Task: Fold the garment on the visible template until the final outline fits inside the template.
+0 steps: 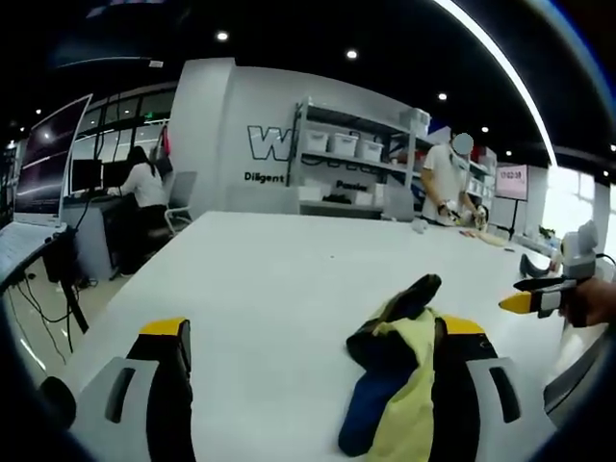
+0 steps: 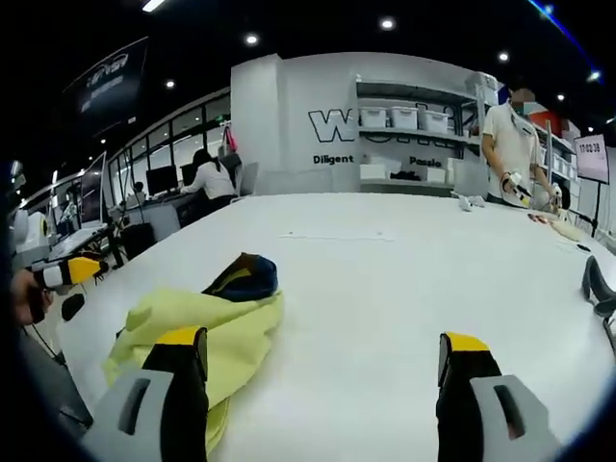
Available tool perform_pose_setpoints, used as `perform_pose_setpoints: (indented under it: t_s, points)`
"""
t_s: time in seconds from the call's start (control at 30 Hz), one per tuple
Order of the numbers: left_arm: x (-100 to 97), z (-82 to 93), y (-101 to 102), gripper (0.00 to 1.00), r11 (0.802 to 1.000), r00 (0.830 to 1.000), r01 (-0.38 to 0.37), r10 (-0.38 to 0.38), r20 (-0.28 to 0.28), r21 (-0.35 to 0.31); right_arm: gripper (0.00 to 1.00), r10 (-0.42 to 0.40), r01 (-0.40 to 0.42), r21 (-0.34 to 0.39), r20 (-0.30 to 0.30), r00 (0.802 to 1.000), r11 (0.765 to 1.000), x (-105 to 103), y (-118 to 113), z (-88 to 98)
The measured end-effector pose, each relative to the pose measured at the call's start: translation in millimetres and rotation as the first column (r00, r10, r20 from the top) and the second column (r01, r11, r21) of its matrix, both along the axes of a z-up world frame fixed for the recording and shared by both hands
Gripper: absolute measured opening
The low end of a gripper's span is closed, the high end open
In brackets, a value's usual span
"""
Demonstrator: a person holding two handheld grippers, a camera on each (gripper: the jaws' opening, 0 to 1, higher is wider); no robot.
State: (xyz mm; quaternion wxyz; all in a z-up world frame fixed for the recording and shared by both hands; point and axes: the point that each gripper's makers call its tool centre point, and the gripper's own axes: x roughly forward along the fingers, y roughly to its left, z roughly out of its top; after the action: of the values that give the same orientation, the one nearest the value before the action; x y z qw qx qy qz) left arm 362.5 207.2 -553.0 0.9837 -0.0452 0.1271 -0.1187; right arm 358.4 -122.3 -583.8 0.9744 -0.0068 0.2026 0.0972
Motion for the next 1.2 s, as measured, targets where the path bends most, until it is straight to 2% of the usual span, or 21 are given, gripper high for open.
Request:
perform_pose_setpoints:
  t_s: [0.23, 0.37, 0.47, 0.63, 0.67, 0.8, 1.0, 1.2]
  points:
    - [-0.3, -1.6, -6, 0.96, 1.000, 1.000, 0.018, -0.018, -0.008, 0.003, 0.99, 0.008, -0.009, 0.049, 0.034, 0.999, 0.999, 4, 3, 8.0]
    - [-1.0, -4.6, -6, 0.98, 0.999, 1.000, 0.022, -0.021, -0.015, 0.035, 0.99, -0.001, 0.000, 0.051, 0.023, 1.000, 0.999, 3, 1, 5.2]
    - [-1.6, -7.7, -9, 0.97, 0.999, 0.999, 0.035, -0.034, -0.027, 0.030, 0.99, 0.003, -0.004, 0.065, 0.012, 1.000, 0.998, 2, 3, 2.3]
    - [-2.3, -7.3, -11, 0.97, 0.998, 0.999, 0.044, -0.043, -0.024, 0.040, 0.99, 0.016, -0.015, 0.038, -0.004, 1.000, 0.999, 2, 6, -2.8]
    - [-2.4, -8.1, -11, 0.98, 0.998, 0.999, 0.044, -0.043, -0.028, 0.037, 0.99, 0.022, -0.022, 0.011, -0.008, 1.000, 1.000, 1, 6, -4.2]
    - [-0.1, -3.0, 0, 0.99, 0.997, 1.000, 0.016, -0.015, -0.004, 0.078, 0.99, 0.026, -0.026, 0.034, -0.006, 1.000, 0.999, 1, 8, -3.7]
    - [-3.4, 3.3, 6, 0.99, 0.998, 1.000, 0.002, -0.003, 0.009, 0.067, 0.99, 0.024, -0.023, 0.030, -0.012, 1.000, 0.999, 0, 8, -5.0]
    - [-3.4, 4.6, 13, 0.99, 0.999, 1.000, -0.020, 0.020, 0.013, 0.034, 0.99, 0.071, -0.071, 0.000, 0.011, 0.997, 0.997, 0, 18, -0.6]
